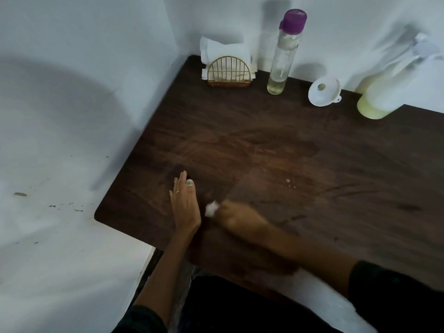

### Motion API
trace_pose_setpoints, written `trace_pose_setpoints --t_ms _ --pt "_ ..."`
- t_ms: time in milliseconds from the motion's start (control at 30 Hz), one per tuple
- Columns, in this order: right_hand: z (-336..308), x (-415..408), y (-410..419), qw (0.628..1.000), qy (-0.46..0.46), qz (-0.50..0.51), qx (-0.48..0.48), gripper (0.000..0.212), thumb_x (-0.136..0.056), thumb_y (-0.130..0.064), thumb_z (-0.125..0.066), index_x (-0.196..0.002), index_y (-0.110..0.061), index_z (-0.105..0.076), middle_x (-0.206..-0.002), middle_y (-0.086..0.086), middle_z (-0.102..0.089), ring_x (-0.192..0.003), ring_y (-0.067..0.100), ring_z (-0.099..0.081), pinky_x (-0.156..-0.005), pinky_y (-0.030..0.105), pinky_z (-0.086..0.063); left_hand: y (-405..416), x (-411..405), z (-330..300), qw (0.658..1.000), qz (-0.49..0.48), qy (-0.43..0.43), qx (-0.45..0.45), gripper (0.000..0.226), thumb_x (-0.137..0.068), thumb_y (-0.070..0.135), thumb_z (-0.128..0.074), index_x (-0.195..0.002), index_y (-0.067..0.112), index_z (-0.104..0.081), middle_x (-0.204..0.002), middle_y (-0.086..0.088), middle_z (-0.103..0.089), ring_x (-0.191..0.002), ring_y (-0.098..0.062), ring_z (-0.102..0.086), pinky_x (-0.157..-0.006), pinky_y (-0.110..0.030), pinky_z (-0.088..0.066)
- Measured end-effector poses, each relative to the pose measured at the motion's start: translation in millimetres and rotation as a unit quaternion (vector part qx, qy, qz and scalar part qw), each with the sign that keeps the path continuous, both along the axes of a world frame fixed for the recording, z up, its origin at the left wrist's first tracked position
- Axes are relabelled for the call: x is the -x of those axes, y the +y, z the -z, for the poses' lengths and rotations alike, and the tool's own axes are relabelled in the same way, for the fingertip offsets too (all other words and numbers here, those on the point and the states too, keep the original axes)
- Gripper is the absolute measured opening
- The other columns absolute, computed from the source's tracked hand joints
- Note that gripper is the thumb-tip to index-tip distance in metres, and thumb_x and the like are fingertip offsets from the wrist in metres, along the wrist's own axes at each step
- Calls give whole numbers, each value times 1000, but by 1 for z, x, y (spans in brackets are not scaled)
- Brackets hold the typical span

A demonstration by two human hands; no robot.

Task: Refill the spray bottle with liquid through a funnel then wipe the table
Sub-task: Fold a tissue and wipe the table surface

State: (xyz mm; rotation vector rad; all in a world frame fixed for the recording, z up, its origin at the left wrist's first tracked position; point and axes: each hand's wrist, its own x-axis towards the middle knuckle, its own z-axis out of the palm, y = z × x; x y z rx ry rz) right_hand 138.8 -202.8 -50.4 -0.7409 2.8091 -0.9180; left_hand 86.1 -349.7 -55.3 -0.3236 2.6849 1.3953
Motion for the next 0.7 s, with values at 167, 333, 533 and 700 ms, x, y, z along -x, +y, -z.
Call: trace_pose_setpoints --t_ms 167,333,533,700 --pt "-22 67 156 935 -6 321 -149 21 -87 -7 -53 -98 -13 -70 -103 15 -65 -98 32 -58 -82 39 -48 2 -4 5 999 13 -12 49 57 -100 38 -16 -150 13 -25 -158 -4 -25 -148 -15 -11 -119 -34 2" --pt "-15 85 195 834 12 530 -152 26 -89 -1 -46 -110 5 -60 -113 28 -55 -103 43 -52 -85 43 -43 6 -11 8 995 30 -13 94 61 -98 41 -12 -150 11 -21 -159 -4 -20 -149 -17 -7 -119 -34 3" --pt "1 5 49 963 4 257 -81 28 -95 -37 -48 -113 -18 -60 -109 -4 -60 -101 11 -54 -88 23 -39 13 -15 11 991 25 -9 129 73 -89 48 -6 -150 11 -23 -159 -3 -20 -149 -17 -5 -118 -34 4" --pt "-2 -48 13 997 -20 -53 -51 26 -95 -17 -45 -105 -6 -67 -100 10 -67 -88 21 -63 -80 26 -48 22 -19 8 992 -14 1 123 71 -90 47 -13 -150 11 -22 -158 -5 -22 -148 -18 -9 -118 -34 3"
